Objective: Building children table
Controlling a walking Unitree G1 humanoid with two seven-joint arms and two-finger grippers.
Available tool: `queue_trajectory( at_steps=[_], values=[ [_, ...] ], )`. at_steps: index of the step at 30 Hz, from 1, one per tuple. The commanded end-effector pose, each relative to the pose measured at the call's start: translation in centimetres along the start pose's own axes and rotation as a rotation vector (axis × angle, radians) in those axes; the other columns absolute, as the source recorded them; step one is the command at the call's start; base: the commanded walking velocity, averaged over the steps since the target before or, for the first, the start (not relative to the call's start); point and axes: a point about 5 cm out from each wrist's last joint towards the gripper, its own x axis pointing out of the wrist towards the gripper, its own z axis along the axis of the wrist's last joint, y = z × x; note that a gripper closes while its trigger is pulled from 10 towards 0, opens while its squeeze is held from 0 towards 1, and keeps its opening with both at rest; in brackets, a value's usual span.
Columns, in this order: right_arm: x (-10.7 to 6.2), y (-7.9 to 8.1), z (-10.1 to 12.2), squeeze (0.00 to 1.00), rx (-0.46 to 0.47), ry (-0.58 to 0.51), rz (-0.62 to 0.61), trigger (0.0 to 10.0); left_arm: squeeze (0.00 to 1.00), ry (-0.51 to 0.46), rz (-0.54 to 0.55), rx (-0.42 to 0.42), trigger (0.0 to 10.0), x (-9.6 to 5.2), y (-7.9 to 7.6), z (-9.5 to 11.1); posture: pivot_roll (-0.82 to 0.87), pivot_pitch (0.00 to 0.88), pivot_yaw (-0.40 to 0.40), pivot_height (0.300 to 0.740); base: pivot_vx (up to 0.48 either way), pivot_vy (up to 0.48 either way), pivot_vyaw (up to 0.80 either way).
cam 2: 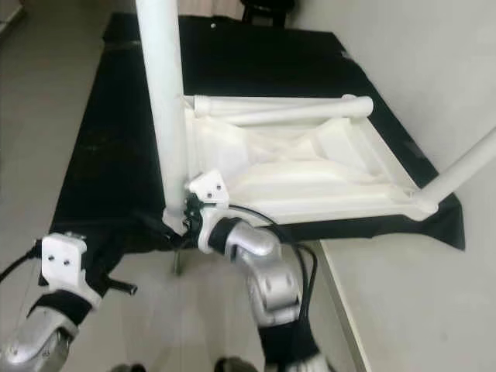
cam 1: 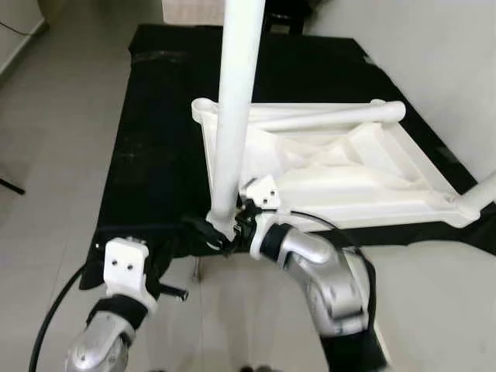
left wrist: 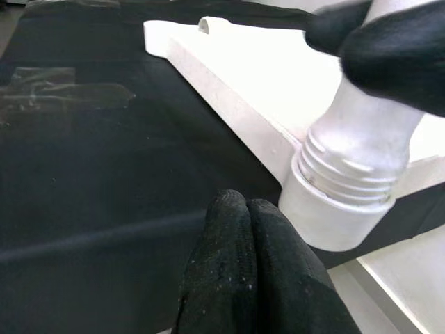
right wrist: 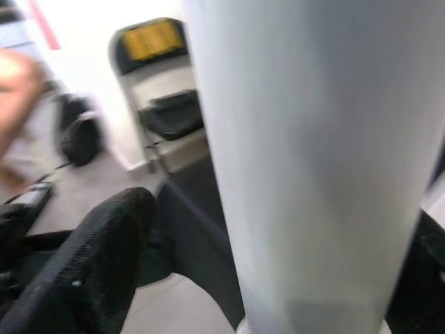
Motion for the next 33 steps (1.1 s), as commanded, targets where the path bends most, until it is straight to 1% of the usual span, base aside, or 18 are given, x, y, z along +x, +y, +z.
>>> queue_trajectory(
  at_steps=[1, 2, 3, 5, 6, 7, 9, 11, 13, 14, 17, 18, 19, 20, 24, 26, 31, 33],
  values=[
    [0.4, 0.5, -0.2, 0.4, -0.023, 0.002, 0.217, 10.0, 0.0, 0.014, -0.007, -0.008, 10.0, -0.5, -0.4, -0.3, -0.11, 0.159, -0.137, 0.74, 0.0, 0.0, 0.0],
    [0.4, 0.5, -0.2, 0.4, -0.023, 0.002, 0.217, 10.0, 0.0, 0.014, -0.007, -0.008, 10.0, -0.5, -0.4, -0.3, -0.11, 0.159, -0.137, 0.74, 0.0, 0.0, 0.0],
    [0.3, -0.3, 0.1, 0.0, -0.056, 0.026, 0.294, 10.0, 0.0, 0.015, -0.009, -0.009, 10.0, -0.8, -0.6, -0.1, -0.1, 0.174, -0.139, 0.74, 0.0, 0.0, 0.0],
    [0.3, -0.9, 0.4, 0.0, -0.073, 0.044, 0.339, 10.0, 0.0, 0.016, -0.009, -0.011, 10.0, -0.9, -0.7, -0.1, -0.1, 0.174, -0.139, 0.74, 0.0, 0.0, 0.0],
    [0.3, -0.9, 0.4, 0.0, -0.073, 0.044, 0.339, 10.0, 0.0, 0.016, -0.009, -0.011, 10.0, -0.9, -0.7, -0.1, -0.1, 0.174, -0.139, 0.74, 0.0, 0.0, 0.0],
    [0.8, -2.0, 1.1, 0.0, -0.106, 0.072, 0.371, 10.0, 0.0, 0.021, -0.013, -0.015, 10.0, -1.3, -1.0, 0.1, -0.08, 0.206, -0.139, 0.74, 0.0, 0.0, 0.0],
    [1.4, -3.2, 2.1, 0.0, -0.141, 0.106, 0.409, 10.0, 0.0, 0.03, -0.018, -0.02, 10.0, -1.9, -1.3, 0.3, -0.07, 0.222, -0.138, 0.74, 0.0, 0.0, 0.0],
    [2.0, -3.7, 2.7, 0.0, -0.149, 0.117, 0.432, 10.0, 0.0, 0.037, -0.021, -0.024, 10.0, -2.3, -1.5, 0.4, -0.06, 0.241, -0.136, 0.74, 0.0, 0.0, 0.0],
    [2.0, -3.7, 2.7, 0.0, -0.149, 0.117, 0.432, 10.0, 0.0, 0.037, -0.021, -0.024, 10.0, -2.3, -1.5, 0.4, -0.06, 0.241, -0.136, 0.74, 0.0, 0.0, 0.0],
    [2.7, -4.0, 3.1, 0.0, -0.154, 0.13, 0.441, 10.0, 0.0, 0.047, -0.027, -0.029, 10.0, -2.8, -1.8, 0.5, -0.04, 0.259, -0.135, 0.74, 0.0, 0.0, 0.0],
    [2.9, -4.2, 3.1, 0.0, -0.158, 0.137, 0.455, 10.0, 0.0, 0.05, -0.028, -0.03, 10.0, -2.9, -1.8, 0.6, -0.04, 0.262, -0.134, 0.74, 0.0, 0.0, 0.0],
    [3.0, -4.2, 3.1, 0.0, -0.159, 0.142, 0.472, 8.8, 0.0, 0.053, -0.03, -0.031, 10.0, -3.1, -1.9, 0.6, -0.04, 0.273, -0.13, 0.74, 0.0, 0.0, 0.0],
    [3.0, -4.2, 3.1, 0.0, -0.159, 0.142, 0.472, 8.8, 0.0, 0.053, -0.03, -0.031, 10.0, -3.1, -1.9, 0.6, -0.04, 0.273, -0.13, 0.74, 0.0, 0.0, 0.0],
    [3.1, -4.1, 3.0, 0.0, -0.157, 0.148, 0.51, 0.0, 0.0, 0.057, -0.031, -0.032, 10.0, -3.3, -2.0, 0.7, -0.03, 0.279, -0.129, 0.74, 0.0, 0.0, 0.0],
    [3.1, -4.0, 3.0, 0.0, -0.155, 0.16, 0.566, 0.0, 0.0, 0.062, -0.032, -0.034, 10.0, -3.5, -2.0, 0.7, -0.03, 0.284, -0.129, 0.74, 0.0, 0.0, 0.0],
    [3.0, -4.4, 3.1, 0.0, -0.158, 0.166, 0.589, 0.0, 0.0, 0.066, -0.031, -0.034, 10.0, -3.6, -2.0, 0.8, -0.04, 0.286, -0.128, 0.74, 0.0, 0.0, 0.0],
    [2.8, -4.9, 3.2, 0.0, -0.16, 0.159, 0.572, 0.0, 0.0, 0.069, -0.031, -0.034, 10.0, -3.6, -2.0, 0.8, -0.04, 0.285, -0.128, 0.74, 0.0, 0.0, 0.0],
    [2.4, -5.7, 3.6, 0.0, -0.151, 0.126, 0.502, 0.0, 0.0, 0.069, -0.03, -0.034, 10.0, -3.3, -2.0, 0.8, -0.05, 0.274, -0.126, 0.74, 0.0, 0.0, 0.0]
  ],
)
